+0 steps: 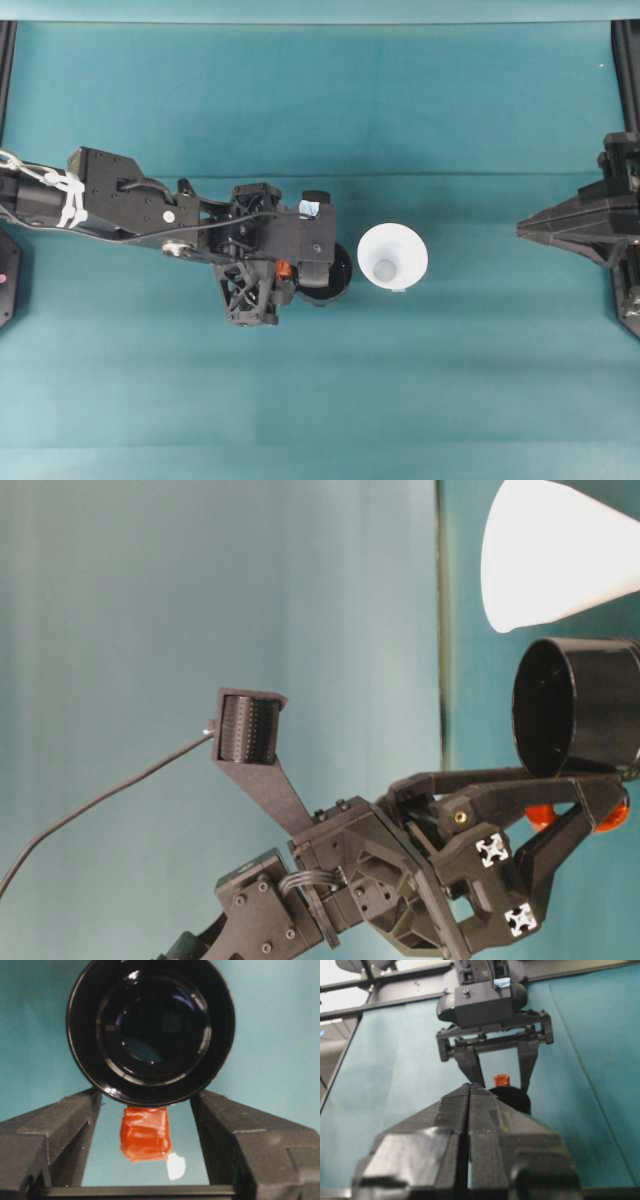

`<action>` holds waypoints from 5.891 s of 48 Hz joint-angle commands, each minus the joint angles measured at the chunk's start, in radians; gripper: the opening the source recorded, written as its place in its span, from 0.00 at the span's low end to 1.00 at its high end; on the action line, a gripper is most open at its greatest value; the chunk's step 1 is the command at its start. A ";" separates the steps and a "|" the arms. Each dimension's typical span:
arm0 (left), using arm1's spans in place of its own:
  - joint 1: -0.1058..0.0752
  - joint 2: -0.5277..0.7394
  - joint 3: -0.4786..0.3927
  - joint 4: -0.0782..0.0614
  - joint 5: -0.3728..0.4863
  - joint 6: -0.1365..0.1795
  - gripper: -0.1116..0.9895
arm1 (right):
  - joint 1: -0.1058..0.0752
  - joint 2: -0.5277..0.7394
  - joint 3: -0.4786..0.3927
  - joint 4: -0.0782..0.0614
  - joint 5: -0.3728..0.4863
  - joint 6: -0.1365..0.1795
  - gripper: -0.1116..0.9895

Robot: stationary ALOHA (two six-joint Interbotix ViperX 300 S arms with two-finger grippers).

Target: Put the paper cup into the moved red handle cup holder.

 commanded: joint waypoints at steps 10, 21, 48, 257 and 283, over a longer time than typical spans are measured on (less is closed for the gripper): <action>-0.012 -0.123 0.034 0.003 0.041 0.002 0.81 | 0.000 -0.002 -0.011 0.000 0.029 0.011 0.00; -0.037 -0.278 0.101 0.002 0.120 -0.002 0.88 | -0.025 -0.015 -0.014 0.002 0.067 0.026 0.00; -0.046 -0.589 0.195 0.003 0.170 -0.002 0.90 | -0.069 -0.005 -0.075 0.002 0.302 0.153 0.04; -0.046 -0.609 0.212 0.002 0.170 -0.015 0.90 | -0.152 0.965 -1.006 0.074 1.074 0.126 0.00; -0.046 -0.609 0.213 0.002 0.172 -0.018 0.90 | -0.103 1.120 -1.051 0.072 0.986 0.127 0.00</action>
